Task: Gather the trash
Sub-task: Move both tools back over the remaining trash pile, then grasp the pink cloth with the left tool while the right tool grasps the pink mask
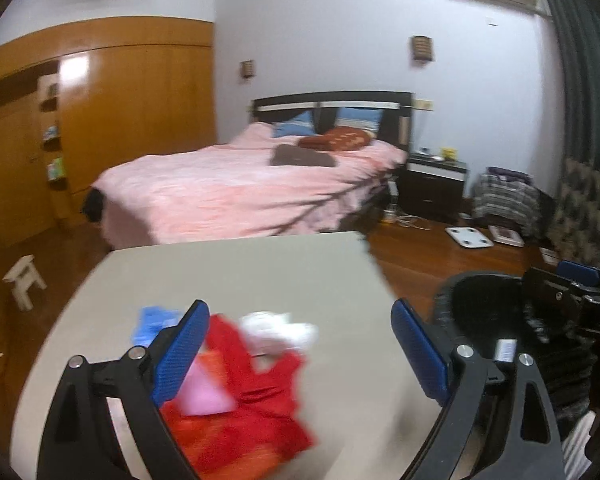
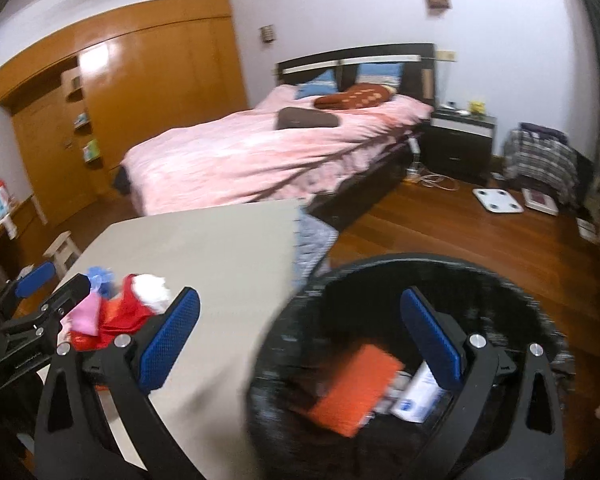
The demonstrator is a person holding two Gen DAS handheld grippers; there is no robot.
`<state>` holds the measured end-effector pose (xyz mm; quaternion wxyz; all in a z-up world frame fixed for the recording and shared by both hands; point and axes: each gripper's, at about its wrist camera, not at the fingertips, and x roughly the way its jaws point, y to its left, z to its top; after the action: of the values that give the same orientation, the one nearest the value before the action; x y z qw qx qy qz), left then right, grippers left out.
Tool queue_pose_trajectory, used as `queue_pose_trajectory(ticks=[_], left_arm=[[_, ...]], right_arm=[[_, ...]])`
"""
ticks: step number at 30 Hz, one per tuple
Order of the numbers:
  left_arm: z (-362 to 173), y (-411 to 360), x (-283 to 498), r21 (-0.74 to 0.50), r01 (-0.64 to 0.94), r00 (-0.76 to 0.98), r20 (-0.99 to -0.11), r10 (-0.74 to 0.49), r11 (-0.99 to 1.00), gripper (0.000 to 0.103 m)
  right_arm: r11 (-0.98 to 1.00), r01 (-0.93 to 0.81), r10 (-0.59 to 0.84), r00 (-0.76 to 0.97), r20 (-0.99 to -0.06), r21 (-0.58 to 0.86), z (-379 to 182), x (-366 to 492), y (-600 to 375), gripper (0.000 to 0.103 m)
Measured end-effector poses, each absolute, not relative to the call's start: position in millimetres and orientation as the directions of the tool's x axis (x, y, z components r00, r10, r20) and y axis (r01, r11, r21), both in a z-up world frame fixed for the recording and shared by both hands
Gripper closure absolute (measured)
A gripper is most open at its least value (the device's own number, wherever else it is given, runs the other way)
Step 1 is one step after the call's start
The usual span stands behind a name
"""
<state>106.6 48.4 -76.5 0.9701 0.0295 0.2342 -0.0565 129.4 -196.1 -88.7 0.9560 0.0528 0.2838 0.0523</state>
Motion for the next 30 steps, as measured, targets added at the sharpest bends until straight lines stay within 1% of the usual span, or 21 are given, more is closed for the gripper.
queue_pose_trajectory(ticks=[3, 6, 12, 16, 20, 23, 26, 28, 29, 30], left_arm=[[-79.0, 80.0, 103.0, 0.054, 0.049, 0.892, -0.452, -0.019, 0.997, 0.013], [-84.3, 107.2, 100.2, 0.059, 0.0, 0.888, -0.459, 0.027, 0.998, 0.014], [-107.6, 160.9, 94.4, 0.081, -0.103, 0.855, -0.503, 0.13, 0.991, 0.018], [-126.7, 182.8, 93.3, 0.088, -0.142, 0.823, -0.543, 0.167, 0.986, 0.022], [-146.6, 193.7, 96.9, 0.071, -0.15, 0.788, -0.594, 0.162, 0.986, 0.026], [-156.3, 198.1, 102.8, 0.047, -0.148, 0.762, -0.632, 0.144, 0.988, 0.031], [-163.2, 200.1, 106.2, 0.038, -0.142, 0.735, -0.665, 0.131, 0.989, 0.039], [-167.9, 200.3, 108.6, 0.033, -0.133, 0.717, -0.687, 0.119, 0.991, 0.051], [-169.7, 200.4, 110.1, 0.03, -0.129, 0.709, -0.696, 0.113, 0.991, 0.053], [-171.7, 201.0, 110.8, 0.026, -0.125, 0.704, -0.702, 0.107, 0.992, 0.058]], right_arm=[[0.986, -0.128, 0.163, 0.832, -0.53, 0.103, -91.9, 135.4, -160.7, 0.005], [0.98, -0.177, 0.198, 0.826, -0.528, 0.091, -96.1, 139.4, -130.0, 0.005], [0.964, -0.247, 0.26, 0.8, -0.54, 0.098, -107.3, 144.0, -84.7, 0.005], [0.957, -0.274, 0.277, 0.786, -0.553, 0.09, -116.4, 147.8, -64.5, 0.006], [0.954, -0.283, 0.288, 0.773, -0.565, 0.099, -125.5, 151.8, -50.2, 0.006], [0.952, -0.294, 0.288, 0.767, -0.573, 0.085, -129.3, 152.8, -41.1, 0.006], [0.95, -0.305, 0.29, 0.763, -0.578, 0.074, -134.7, 152.4, -37.5, 0.006], [0.948, -0.309, 0.292, 0.76, -0.581, 0.072, -138.0, 151.6, -36.1, 0.006], [0.948, -0.311, 0.292, 0.758, -0.583, 0.071, -138.8, 151.3, -35.4, 0.006], [0.947, -0.313, 0.293, 0.756, -0.585, 0.069, -139.7, 151.3, -34.9, 0.006]])
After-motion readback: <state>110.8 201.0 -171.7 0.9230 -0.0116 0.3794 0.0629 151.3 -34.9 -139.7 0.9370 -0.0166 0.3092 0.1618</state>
